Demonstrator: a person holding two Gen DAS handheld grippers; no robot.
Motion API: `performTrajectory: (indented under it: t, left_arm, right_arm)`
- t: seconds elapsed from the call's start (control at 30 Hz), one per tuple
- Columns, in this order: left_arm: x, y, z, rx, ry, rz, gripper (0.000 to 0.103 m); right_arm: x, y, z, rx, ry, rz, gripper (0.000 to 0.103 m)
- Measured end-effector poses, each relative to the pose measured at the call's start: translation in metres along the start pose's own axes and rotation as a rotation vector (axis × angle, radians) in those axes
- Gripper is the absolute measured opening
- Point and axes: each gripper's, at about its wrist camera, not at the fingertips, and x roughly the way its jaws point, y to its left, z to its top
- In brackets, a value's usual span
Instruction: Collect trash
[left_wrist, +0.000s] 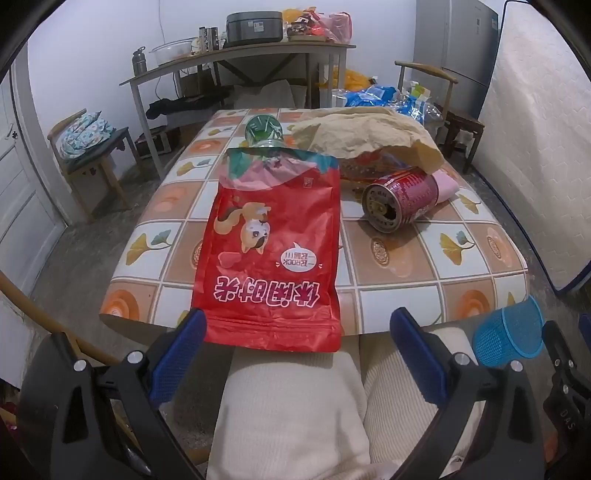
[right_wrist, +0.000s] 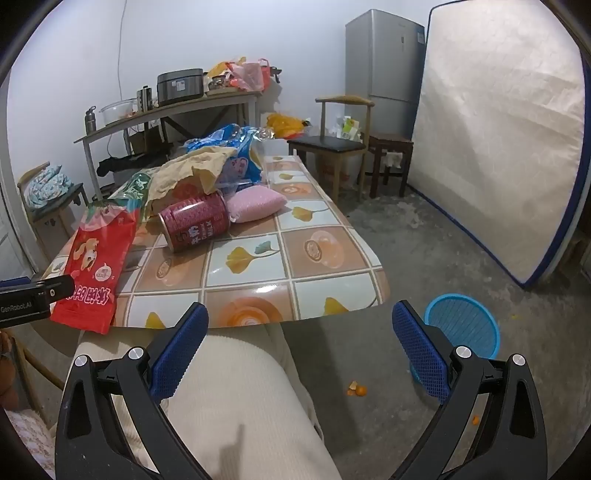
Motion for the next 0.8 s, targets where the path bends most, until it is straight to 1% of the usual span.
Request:
performTrajectory:
  t: [0.8]
  left_arm:
    - [0.0015,0.0014,-0.0006,-0.003,0.003,0.001,0.097]
  right_arm:
    - [0.0013,0.0004,-0.0012,0.002,0.0,0.001,0.095]
